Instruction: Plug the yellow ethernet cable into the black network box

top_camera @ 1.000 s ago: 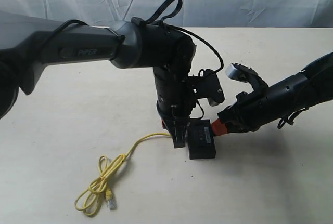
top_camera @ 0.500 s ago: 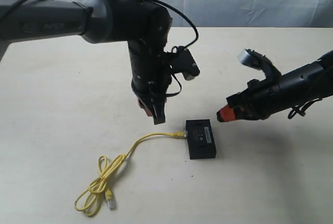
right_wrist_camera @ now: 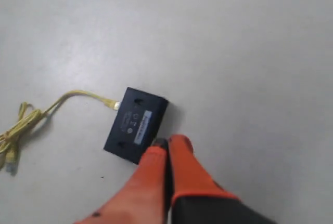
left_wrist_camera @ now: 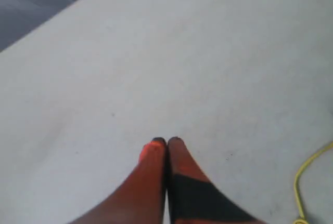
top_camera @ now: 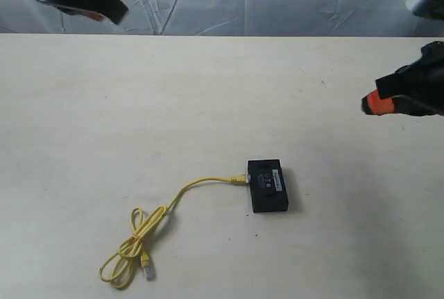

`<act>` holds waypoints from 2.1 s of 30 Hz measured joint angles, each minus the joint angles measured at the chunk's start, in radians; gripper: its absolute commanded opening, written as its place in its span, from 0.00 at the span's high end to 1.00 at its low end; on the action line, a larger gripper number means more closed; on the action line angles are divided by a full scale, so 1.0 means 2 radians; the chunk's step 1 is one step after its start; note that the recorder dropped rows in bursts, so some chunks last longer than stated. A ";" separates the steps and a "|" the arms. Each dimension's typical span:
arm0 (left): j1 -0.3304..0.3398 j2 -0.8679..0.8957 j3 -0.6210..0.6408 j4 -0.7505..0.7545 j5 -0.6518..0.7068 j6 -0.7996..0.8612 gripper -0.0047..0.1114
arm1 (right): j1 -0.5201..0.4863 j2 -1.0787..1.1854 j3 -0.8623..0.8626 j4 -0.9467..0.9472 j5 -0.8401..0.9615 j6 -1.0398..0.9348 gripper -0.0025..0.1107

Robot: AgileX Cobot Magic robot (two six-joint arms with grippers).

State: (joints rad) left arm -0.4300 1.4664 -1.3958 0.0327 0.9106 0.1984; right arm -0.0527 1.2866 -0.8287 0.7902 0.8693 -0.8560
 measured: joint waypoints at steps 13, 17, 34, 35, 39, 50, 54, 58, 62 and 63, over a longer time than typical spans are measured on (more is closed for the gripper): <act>0.055 -0.408 0.306 0.016 -0.121 -0.055 0.96 | 0.000 -0.434 0.165 -0.039 -0.145 0.030 0.98; 0.055 -0.439 0.316 0.016 -0.094 -0.055 0.96 | 0.010 -0.486 0.166 -0.039 -0.133 0.030 0.98; 0.055 -0.449 0.316 0.016 -0.092 -0.055 0.96 | 0.063 -0.535 0.178 -0.048 -0.138 0.031 0.98; 0.055 -0.449 0.316 0.016 -0.092 -0.055 0.96 | 0.064 -0.547 0.185 -0.050 -0.144 0.031 0.98; 0.055 -0.449 0.316 0.016 -0.092 -0.055 0.96 | 0.067 -0.600 0.223 -0.052 -0.159 0.050 0.98; 0.055 -0.449 0.316 0.022 -0.092 -0.055 0.96 | 0.067 -0.640 0.316 -0.257 -0.183 0.326 0.98; 0.055 -0.449 0.316 0.022 -0.092 -0.055 0.96 | 0.067 -0.640 0.324 -0.358 -0.184 0.442 0.98; 0.055 -0.449 0.316 0.022 -0.092 -0.055 0.96 | 0.067 -0.640 0.325 -0.409 -0.188 0.503 0.98; 0.055 -0.449 0.316 0.022 -0.092 -0.055 0.96 | 0.067 -0.640 0.327 -0.417 -0.194 0.507 0.98; 0.055 -0.449 0.316 0.022 -0.092 -0.055 0.96 | 0.067 -0.640 0.330 -0.417 -0.198 0.497 0.98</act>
State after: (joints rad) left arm -0.3201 0.5690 -0.7632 0.0758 0.7264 0.0889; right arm 0.0807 0.0067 -0.1679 -0.0438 0.4726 0.1381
